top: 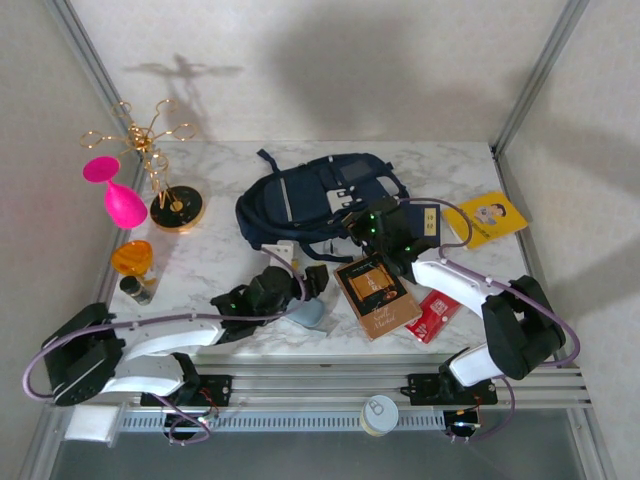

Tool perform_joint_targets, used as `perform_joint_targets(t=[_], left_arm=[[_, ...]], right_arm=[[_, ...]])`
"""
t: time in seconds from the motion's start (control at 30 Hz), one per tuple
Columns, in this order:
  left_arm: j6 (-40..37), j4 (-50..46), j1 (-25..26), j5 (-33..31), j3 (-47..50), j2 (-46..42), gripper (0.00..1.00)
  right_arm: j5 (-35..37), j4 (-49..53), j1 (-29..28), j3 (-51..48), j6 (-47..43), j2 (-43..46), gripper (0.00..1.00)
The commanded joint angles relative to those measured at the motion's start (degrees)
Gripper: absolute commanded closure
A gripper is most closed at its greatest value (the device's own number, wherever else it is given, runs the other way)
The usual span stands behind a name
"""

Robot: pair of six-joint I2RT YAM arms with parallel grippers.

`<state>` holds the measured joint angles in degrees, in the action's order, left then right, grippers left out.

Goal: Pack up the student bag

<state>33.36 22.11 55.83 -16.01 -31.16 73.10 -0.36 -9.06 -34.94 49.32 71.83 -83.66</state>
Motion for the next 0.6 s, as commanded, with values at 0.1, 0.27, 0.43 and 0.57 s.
perform_joint_targets(t=[0.1,0.27,0.43,0.57], left_arm=[[-5.95,8.39,1.21,-4.87,-6.67,12.74,0.31],[-8.47,8.44,1.17,-7.65,-13.24,20.48,0.35],[-6.41,4.51,-0.63,-10.38,-18.32,26.52,0.45],[-6.08,6.55,-1.17,-9.43,-18.24,28.15,0.48]], right_arm=[[0.36,-5.39,-1.62,1.14,1.62,2.0,1.0],[0.45,-5.83,-1.71,1.04,1.82,2.01,1.0],[0.45,-7.16,-1.71,0.16,1.99,2.18,1.0],[0.19,-7.44,-1.71,-0.08,1.73,1.83,1.0]])
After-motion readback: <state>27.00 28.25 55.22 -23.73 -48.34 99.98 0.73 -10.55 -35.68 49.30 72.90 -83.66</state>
